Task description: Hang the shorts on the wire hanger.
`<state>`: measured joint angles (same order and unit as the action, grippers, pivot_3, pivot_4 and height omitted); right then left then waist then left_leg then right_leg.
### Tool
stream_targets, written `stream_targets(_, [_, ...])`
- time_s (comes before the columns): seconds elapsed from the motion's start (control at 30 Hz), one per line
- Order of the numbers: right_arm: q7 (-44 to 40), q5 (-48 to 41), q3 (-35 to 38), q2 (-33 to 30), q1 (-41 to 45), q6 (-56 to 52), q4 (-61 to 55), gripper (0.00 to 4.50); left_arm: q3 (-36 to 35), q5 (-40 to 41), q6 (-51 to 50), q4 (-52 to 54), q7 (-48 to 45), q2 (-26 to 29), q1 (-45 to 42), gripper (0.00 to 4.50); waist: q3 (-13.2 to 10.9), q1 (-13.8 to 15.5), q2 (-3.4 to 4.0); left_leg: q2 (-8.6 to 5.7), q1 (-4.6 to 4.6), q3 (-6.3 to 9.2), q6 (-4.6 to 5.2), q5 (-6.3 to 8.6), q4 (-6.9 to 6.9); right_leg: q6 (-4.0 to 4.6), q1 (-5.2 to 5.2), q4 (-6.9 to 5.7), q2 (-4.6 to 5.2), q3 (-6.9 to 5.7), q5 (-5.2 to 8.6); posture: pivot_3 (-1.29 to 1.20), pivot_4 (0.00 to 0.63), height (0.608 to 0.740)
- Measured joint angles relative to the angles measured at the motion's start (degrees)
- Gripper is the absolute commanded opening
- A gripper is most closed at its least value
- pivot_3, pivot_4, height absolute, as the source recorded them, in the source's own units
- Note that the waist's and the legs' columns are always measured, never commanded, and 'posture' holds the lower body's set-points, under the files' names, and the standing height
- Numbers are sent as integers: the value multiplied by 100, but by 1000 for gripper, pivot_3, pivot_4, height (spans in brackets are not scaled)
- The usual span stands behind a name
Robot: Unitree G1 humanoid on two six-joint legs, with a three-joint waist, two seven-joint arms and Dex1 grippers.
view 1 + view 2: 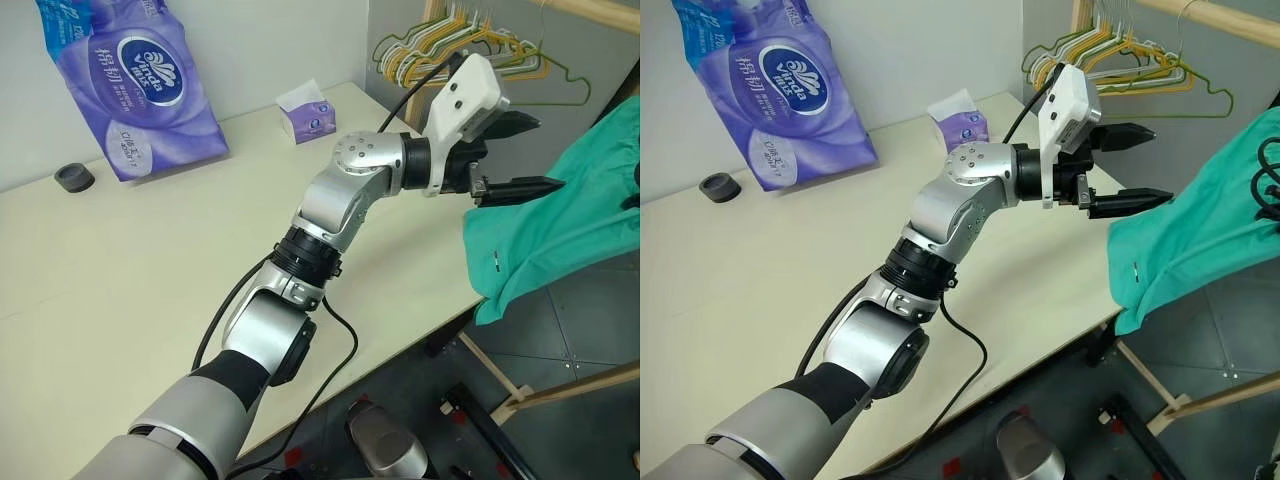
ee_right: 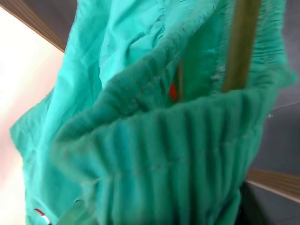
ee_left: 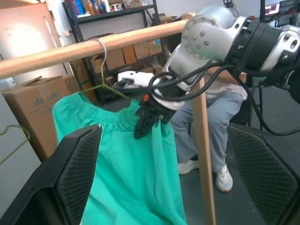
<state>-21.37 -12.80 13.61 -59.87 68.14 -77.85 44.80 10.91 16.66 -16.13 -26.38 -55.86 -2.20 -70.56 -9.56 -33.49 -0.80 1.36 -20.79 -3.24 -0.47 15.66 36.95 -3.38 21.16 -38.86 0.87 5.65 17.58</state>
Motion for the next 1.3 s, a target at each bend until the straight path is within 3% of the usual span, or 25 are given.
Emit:
stream_targets(0.23, [791, 56, 1126, 280, 31, -582, -872, 4448, 1, -35, 27, -28, -112, 3, 7, 4500, 3, 5, 4, -3, -1, -2, 0, 0, 0, -2, 1, 0, 5, 2, 1, -518, 144, 740])
stream_targets(0.47, [1829, 382, 1649, 715, 429, -403, -1939, 4482, 2, -153, 82, -109, -125, 134, 38, 4500, 7, -6, 12, -6, -2, -8, -1, -1, -2, -6, 10, -6, 9, 6, 1, -512, 127, 740])
stream_targets(0.77, [1423, 472, 461, 1113, -493, 1488, -4277, 4482, -37, -484, 58, 243, 431, 848, 868, 4500, 14, -22, 12, 0, -4, -4, -3, -2, 6, -24, 8, -8, 12, 5, -6, -478, 114, 740])
stream_targets(0.93, [557, -60, -289, 2575, -2303, 2847, -5642, 4482, -614, -947, -680, 1586, 1933, 1524, 2460, 4500, 63, -66, -37, 31, -4, 34, -11, -6, 9, -31, 3, -19, 6, -19, -13, -405, 94, 740])
stream_targets(1.07, [16, -119, -1095, 3287, -3578, 4084, -5588, 4482, -1254, -1157, -1453, 2980, 2989, 1736, 4045, 4500, 73, 198, -43, 15, -24, 61, -29, -17, 18, 0, 18, -16, 26, -48, -31, -306, 66, 740])
stream_targets(1.2, [-130, 28, -1524, 4087, -4056, 5165, -4842, 4482, -2107, -1430, -1879, 4091, 4288, 1398, 5458, 4500, 144, 586, -115, 6, -51, 101, -12, -7, 39, -1, 23, -16, 44, -85, -36, -245, 53, 740])
stream_targets(1.3, [-235, 149, -1750, 4461, -4065, 5858, -4246, 4482, -2386, -1604, -1885, 4430, 4924, 1148, 6064, 4500, 176, 956, -125, 8, -106, 167, -12, -5, 104, 10, 29, -19, 48, -153, -51, -197, 46, 740])
